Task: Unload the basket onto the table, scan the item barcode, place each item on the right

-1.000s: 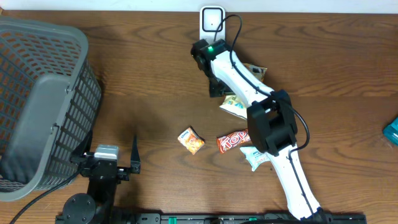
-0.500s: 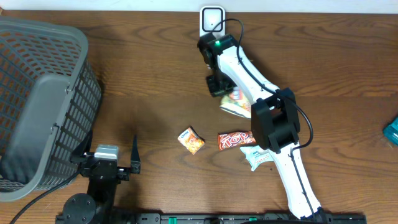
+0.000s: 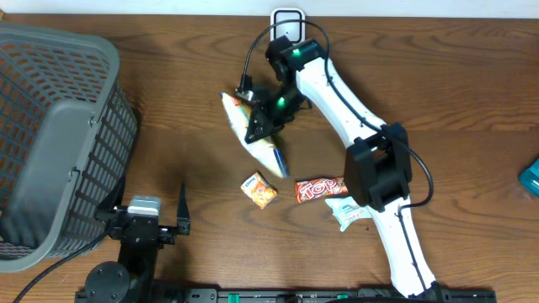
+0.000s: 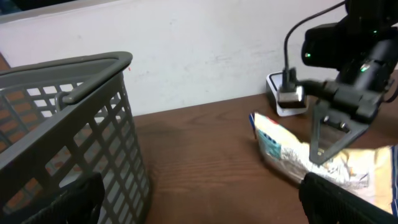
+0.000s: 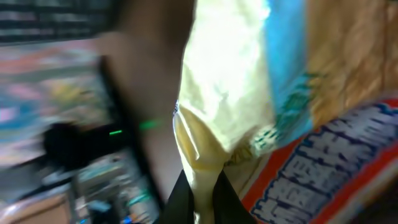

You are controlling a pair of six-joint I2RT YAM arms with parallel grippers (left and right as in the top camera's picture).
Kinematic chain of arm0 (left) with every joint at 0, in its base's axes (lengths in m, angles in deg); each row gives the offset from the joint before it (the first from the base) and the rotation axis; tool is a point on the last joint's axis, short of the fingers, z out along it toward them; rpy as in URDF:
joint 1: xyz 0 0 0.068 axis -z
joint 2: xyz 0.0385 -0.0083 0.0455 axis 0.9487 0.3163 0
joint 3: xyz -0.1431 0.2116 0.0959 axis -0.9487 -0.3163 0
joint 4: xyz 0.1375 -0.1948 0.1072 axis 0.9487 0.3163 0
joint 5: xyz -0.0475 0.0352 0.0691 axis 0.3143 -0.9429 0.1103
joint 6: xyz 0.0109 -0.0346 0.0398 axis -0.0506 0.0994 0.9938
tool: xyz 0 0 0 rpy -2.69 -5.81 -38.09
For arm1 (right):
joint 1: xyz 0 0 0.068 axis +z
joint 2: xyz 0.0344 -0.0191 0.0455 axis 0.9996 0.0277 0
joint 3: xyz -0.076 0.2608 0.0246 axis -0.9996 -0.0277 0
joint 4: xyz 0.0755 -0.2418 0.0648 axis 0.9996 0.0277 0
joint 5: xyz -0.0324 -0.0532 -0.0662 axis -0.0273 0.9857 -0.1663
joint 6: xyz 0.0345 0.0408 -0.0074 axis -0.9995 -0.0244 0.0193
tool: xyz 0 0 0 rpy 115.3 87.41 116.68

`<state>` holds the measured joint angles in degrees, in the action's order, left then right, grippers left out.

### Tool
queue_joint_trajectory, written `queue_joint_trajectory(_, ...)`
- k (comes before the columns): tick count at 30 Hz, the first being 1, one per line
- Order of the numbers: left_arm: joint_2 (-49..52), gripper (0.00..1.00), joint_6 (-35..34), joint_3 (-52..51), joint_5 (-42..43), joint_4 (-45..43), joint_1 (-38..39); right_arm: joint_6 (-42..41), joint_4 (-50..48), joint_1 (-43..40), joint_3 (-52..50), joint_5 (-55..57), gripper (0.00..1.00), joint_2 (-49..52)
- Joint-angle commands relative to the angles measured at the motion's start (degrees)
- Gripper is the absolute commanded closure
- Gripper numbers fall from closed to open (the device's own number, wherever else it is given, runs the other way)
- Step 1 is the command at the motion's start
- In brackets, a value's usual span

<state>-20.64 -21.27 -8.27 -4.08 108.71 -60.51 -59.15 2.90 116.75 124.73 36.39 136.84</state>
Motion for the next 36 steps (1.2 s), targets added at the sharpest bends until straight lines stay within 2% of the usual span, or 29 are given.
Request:
queue_joint_trajectory(1, 0.0, 0.00, -0.3, 0.1, 0.1, -0.2, 0.2, 9.2, 1.5, -3.0, 0.0, -16.3, 0.99, -2.2)
queue_joint_trajectory(7, 0.0, 0.00, -0.3, 0.1, 0.1, -0.2, 0.2, 9.9, 1.3, -5.9, -3.2, -16.7, 0.99, -2.1)
queue_joint_trajectory(15, 0.0, 0.00, -0.3, 0.1, 0.1, -0.2, 0.2, 9.8, -6.8, -7.0, -16.9, -21.2, 0.99, -2.1)
queue_joint_trajectory(16, 0.0, 0.00, -0.3, 0.1, 0.1, -0.2, 0.2, 9.2, -8.1, -7.0, -18.1, -19.6, 0.96, -2.1)
queue_joint_trajectory(19, 0.0, 0.00, -0.3, 0.1, 0.1, -0.2, 0.2, 2.8, -10.7, -7.0, -19.3, -12.7, 0.69, -2.1)
queue_joint_trajectory(23, 0.0, 0.00, -0.3, 0.1, 0.1, -0.2, 0.2, -1.0, -10.4, -7.0, -16.7, -2.5, 0.57, -2.1)
queue_joint_trajectory(25, 0.0, 0.00, -0.3, 0.1, 0.1, -0.2, 0.2, -1.7, -10.3, -7.0, -14.8, 0.4, 0.45, -2.1)
queue_joint_trajectory(27, 0.0, 0.00, -0.3, 0.1, 0.1, -0.2, 0.2, -3.0, -10.6, -7.1, -12.9, 3.1, 0.42, -2.1)
queue_joint_trajectory(30, 0.0, 0.00, -0.3, 0.1, 0.1, -0.2, 0.2, -6.9, -11.5, -7.1, -10.6, 9.2, 0.46, -2.1)
queue_joint_trajectory(32, 0.0, 0.00, -0.3, 0.1, 0.1, -0.2, 0.2, -8.3, -11.6, -7.1, -9.1, 12.4, 0.44, -2.1)
queue_joint_trajectory(34, 0.0, 0.00, -0.3, 0.1, 0.1, -0.2, 0.2, -8.2, -10.9, -7.1, -7.2, 13.0, 0.37, -2.1)
queue_joint_trajectory(35, 0.0, 0.00, -0.3, 0.1, 0.1, -0.2, 0.2, -8.2, -10.3, -7.1, -5.9, 13.0, 0.24, -2.1)
queue_joint_trajectory(36, 0.0, 0.00, -0.3, 0.1, 0.1, -0.2, 0.2, -8.2, -9.8, -7.1, -5.0, 13.0, 0.17, -2.1)
